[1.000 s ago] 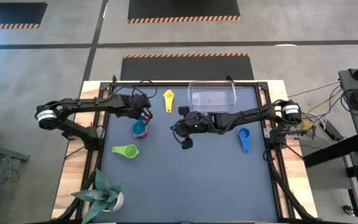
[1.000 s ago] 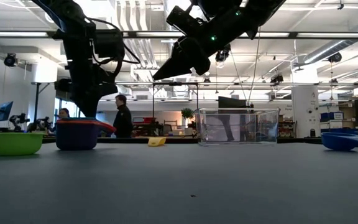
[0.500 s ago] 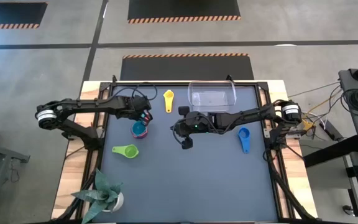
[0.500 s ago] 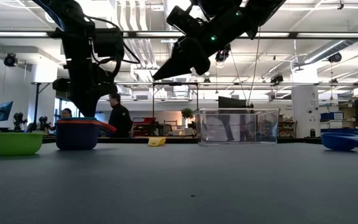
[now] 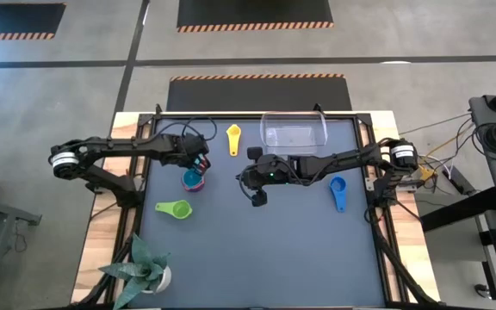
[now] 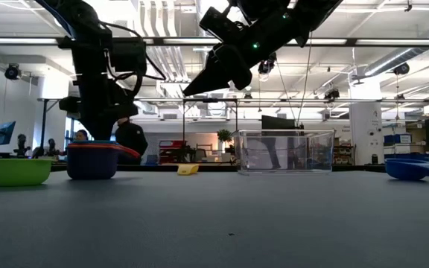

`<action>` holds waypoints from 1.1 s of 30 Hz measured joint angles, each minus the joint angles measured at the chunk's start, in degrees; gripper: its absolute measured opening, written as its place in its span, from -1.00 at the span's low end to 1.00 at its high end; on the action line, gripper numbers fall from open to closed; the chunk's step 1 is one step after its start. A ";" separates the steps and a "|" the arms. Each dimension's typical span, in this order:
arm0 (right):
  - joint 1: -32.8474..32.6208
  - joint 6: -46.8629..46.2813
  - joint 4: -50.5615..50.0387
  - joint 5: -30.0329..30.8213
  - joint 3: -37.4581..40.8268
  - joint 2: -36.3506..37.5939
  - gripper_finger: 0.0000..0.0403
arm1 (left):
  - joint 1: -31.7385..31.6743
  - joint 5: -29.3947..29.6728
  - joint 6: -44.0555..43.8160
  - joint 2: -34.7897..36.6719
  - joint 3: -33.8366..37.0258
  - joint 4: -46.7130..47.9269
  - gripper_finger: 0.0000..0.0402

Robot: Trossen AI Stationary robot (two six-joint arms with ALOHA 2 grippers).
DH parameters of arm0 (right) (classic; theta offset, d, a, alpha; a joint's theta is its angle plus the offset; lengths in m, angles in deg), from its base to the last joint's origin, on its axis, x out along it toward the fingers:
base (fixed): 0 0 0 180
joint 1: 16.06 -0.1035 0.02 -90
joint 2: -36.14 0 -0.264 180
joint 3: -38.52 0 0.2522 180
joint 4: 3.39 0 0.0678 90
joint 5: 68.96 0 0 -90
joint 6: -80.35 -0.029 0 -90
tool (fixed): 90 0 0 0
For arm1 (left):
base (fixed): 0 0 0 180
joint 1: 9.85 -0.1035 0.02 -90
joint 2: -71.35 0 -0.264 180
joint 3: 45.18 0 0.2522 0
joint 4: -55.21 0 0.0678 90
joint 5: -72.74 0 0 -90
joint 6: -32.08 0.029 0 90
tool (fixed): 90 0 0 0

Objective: Nest measuring cups in basket
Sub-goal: Stack the light blue measuring cup on top of the red measuring cup

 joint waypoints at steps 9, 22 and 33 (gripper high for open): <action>0.00 0.11 0.00 -0.01 0.02 0.00 -0.96 | 1.56 -0.66 0.16 0.00 -0.68 -1.74 -1.00; 0.00 0.07 0.00 -0.02 0.02 0.00 -0.96 | 1.79 -3.01 1.12 0.00 -0.66 -2.16 -1.00; 0.50 -1.97 -0.01 -0.17 0.02 -0.35 -0.96 | 3.35 -3.10 6.04 0.07 -3.76 -2.12 -1.00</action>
